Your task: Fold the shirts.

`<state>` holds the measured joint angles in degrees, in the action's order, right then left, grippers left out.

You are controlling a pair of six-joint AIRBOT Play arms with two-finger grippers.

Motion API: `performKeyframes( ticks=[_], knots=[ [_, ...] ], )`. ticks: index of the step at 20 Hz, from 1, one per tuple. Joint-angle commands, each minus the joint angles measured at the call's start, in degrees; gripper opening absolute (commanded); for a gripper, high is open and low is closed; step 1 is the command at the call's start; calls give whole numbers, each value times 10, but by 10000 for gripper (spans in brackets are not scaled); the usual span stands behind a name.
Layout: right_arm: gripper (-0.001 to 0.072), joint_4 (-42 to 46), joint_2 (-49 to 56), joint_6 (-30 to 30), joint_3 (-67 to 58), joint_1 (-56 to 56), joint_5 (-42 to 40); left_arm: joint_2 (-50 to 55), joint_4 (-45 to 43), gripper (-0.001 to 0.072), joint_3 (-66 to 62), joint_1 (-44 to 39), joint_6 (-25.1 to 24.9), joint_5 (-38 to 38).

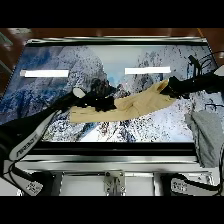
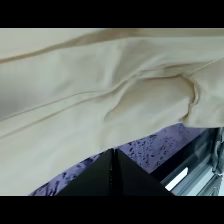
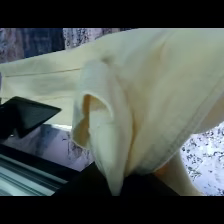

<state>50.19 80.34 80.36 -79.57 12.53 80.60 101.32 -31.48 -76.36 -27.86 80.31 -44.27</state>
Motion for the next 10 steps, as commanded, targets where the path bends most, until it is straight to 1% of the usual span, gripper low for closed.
performKeyframes(
  ticks=[1,4,6,8,10],
  knots=[
    [64,-5,-44,22,-1,0,32,86,68,43,-74,-57,-9,21],
    [64,-23,-65,34,-1,0,47,136,76,42,-130,-73,25,17],
    [64,-53,-77,37,-1,0,56,162,76,41,-161,-84,53,16],
    [65,-78,-85,43,-1,0,58,183,96,42,-189,-100,55,8],
    [64,-81,-87,47,0,0,59,194,105,41,-207,-108,55,5]
  ],
)
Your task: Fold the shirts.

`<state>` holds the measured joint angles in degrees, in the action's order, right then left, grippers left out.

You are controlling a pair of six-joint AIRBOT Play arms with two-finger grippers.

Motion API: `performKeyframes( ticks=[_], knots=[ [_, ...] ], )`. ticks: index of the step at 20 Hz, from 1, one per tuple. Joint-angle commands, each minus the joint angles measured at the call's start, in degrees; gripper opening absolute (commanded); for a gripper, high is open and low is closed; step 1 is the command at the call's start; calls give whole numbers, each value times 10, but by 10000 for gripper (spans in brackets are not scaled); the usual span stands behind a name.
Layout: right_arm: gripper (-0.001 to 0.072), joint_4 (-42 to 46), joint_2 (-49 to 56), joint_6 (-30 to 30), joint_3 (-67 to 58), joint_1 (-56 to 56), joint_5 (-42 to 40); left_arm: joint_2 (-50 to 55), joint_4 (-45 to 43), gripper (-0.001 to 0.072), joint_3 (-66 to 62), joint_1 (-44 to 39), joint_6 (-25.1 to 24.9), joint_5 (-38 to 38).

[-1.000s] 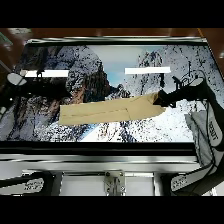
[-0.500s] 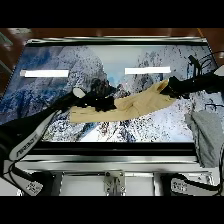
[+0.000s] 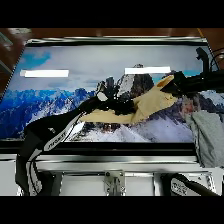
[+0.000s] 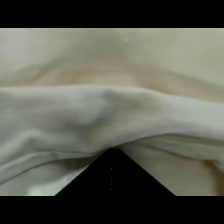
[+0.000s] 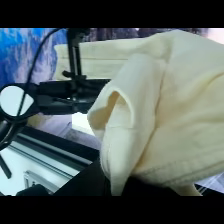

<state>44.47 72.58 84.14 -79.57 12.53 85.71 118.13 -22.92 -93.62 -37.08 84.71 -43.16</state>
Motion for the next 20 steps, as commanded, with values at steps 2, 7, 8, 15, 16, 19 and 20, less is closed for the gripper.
performKeyframes(
  ticks=[2,7,8,15,16,19,20],
  knots=[
    [64,-21,-9,10,0,-2,5,19,13,39,-34,-2,11,0],
    [64,26,5,18,0,-95,-54,-102,-370,38,-33,111,202,-27],
    [64,24,14,18,0,-122,-79,-142,-473,38,-33,145,239,-59],
    [64,-17,155,18,0,-359,-286,-418,-660,41,-33,402,238,-186],
    [65,-33,185,18,0,-389,-319,-451,-660,41,-33,426,238,-187],
    [65,-125,269,10,-1,-448,-410,-527,-660,40,-33,454,238,-202],
    [67,-162,290,1,-1,-458,-428,-546,-658,41,-33,453,232,-206]
  ],
)
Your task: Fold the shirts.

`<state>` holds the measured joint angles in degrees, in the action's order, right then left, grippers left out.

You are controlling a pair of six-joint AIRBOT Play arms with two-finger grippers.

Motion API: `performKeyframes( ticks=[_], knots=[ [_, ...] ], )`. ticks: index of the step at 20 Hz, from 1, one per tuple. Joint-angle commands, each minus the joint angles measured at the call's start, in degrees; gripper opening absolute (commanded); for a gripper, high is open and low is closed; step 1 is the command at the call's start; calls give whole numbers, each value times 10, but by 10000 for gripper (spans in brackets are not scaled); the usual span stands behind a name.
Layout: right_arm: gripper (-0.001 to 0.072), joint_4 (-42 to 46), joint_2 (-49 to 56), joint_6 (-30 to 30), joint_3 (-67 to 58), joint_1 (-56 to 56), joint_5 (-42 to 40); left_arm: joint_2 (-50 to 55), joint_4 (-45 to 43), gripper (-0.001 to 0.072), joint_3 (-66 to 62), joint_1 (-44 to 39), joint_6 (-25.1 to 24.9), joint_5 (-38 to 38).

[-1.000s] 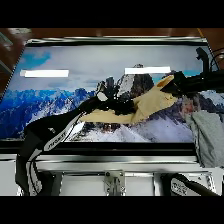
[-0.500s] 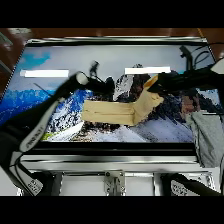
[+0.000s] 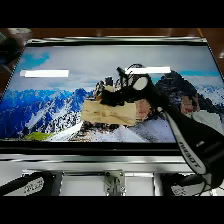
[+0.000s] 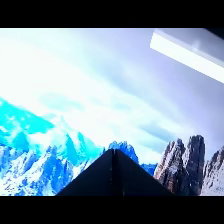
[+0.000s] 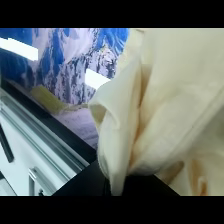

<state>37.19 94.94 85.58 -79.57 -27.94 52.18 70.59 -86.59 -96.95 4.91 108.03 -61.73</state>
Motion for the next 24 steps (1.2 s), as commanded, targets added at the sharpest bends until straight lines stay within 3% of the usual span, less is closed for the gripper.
performKeyframes(
  ticks=[1,2,3,4,7,10,13,14,16,18,21,24],
  knots=[
    [95,-128,83,-31,-1,-60,-110,-86,-12,41,0,29,-9,-24],
    [253,-165,94,-50,-1,-62,-125,-95,-2,41,0,24,-9,-29],
    [501,-196,99,-74,-1,-62,-129,-102,2,41,0,17,-11,-34],
    [589,-214,97,-95,-1,-56,-129,-104,3,41,1,7,-11,-36],
    [589,-215,75,-98,0,-20,-123,-105,3,41,9,-30,-23,-37],
    [588,-145,38,-91,0,48,-45,-104,3,41,24,-51,-23,-37],
    [590,74,-3,-2,0,139,105,-105,2,41,26,-52,-31,-37],
    [674,174,-13,31,0,172,172,-105,2,41,26,-52,-34,-38],
    [690,291,-13,48,5,221,282,-105,3,41,26,-52,-34,-38],
    [690,281,-12,39,41,245,266,-105,11,41,26,-52,-34,-39],
    [690,189,8,5,88,241,183,-105,31,41,26,-52,-34,-40],
    [690,90,58,-45,90,220,161,-105,33,41,26,-52,-34,-40]
  ],
)
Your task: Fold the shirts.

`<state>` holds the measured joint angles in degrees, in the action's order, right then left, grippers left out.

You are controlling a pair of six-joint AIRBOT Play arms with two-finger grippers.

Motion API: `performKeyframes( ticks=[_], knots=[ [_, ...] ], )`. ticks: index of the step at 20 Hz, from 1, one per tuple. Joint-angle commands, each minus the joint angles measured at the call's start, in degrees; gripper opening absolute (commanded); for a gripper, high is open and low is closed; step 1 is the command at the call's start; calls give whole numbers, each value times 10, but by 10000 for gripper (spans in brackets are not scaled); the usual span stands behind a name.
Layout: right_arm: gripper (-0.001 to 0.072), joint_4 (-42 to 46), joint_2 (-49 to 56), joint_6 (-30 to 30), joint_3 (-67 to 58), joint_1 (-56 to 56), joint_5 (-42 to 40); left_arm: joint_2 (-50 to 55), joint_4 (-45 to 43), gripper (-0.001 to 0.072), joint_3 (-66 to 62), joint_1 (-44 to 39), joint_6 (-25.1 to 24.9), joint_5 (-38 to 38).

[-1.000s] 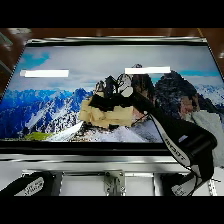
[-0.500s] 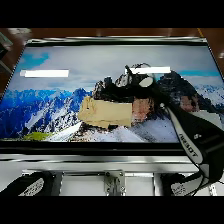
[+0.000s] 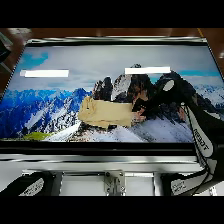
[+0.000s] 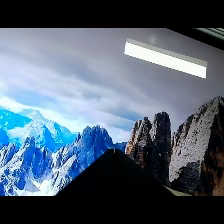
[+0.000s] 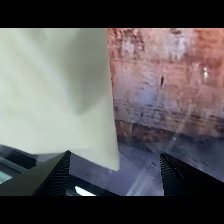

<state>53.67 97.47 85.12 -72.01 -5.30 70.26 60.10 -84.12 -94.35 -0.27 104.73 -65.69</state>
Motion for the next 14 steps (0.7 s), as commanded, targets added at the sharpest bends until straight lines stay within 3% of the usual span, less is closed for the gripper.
performKeyframes(
  ticks=[1,4,5,7,10,14],
  knots=[
    [690,-95,47,-47,14,-15,-31,0,8,42,0,0,-1,0],
    [684,-134,75,-49,14,-40,-64,0,18,42,0,0,-1,0],
    [614,-148,80,-53,14,-46,-70,0,21,42,0,-1,-1,0],
    [94,-167,81,-66,10,-51,-74,0,21,42,0,-1,-1,0],
    [64,-174,52,-116,-24,-27,-39,0,21,42,0,-1,-1,0],
    [64,-163,-44,-91,-95,82,30,0,21,42,0,-1,-1,0]
  ],
)
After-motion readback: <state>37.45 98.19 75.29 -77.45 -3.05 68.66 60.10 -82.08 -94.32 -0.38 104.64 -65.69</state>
